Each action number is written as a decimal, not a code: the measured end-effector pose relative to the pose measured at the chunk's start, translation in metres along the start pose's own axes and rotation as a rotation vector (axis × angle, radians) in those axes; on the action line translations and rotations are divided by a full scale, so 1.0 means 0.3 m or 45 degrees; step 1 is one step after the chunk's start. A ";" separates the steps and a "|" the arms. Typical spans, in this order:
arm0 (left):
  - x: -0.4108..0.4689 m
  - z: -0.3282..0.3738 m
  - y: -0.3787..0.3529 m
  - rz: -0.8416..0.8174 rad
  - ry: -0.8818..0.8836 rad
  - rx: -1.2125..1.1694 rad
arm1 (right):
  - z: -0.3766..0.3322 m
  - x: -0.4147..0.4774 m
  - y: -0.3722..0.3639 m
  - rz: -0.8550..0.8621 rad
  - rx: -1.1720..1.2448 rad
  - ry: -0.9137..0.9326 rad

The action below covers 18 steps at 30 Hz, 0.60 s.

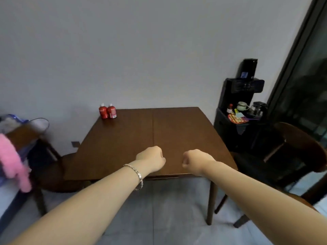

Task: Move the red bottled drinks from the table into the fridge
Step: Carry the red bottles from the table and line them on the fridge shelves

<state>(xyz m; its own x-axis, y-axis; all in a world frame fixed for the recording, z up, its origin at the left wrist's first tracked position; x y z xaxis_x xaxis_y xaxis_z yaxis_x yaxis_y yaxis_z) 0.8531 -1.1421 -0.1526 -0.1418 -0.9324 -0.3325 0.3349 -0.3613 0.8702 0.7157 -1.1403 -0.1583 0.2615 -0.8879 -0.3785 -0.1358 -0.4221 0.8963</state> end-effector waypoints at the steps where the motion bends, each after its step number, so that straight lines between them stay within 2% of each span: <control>1: 0.049 -0.041 0.026 0.014 0.002 -0.006 | -0.019 0.069 0.012 -0.010 -0.011 0.012; 12: 0.689 -0.603 0.509 0.214 0.311 -0.169 | -0.366 1.038 0.294 -0.081 -0.122 0.253; 18: 0.980 -0.932 0.644 0.274 0.374 -0.237 | -0.512 1.469 0.285 -0.126 -0.071 0.242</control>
<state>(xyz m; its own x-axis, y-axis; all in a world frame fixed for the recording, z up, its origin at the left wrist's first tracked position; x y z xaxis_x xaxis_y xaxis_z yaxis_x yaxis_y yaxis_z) 1.1365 -1.4895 -0.1840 0.2132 -0.9408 -0.2634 0.4945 -0.1287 0.8596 0.9660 -1.5396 -0.2130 0.4473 -0.7898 -0.4197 -0.0485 -0.4900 0.8704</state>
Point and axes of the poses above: each hand's wrist, its own x-axis towards the middle knuckle, its own y-axis out of the back of the hand, z = x × y, the point moved 8 cm from there along x, towards the middle knuckle, and after that the axes turned 9 degrees about -z, right-handed, at the moved point
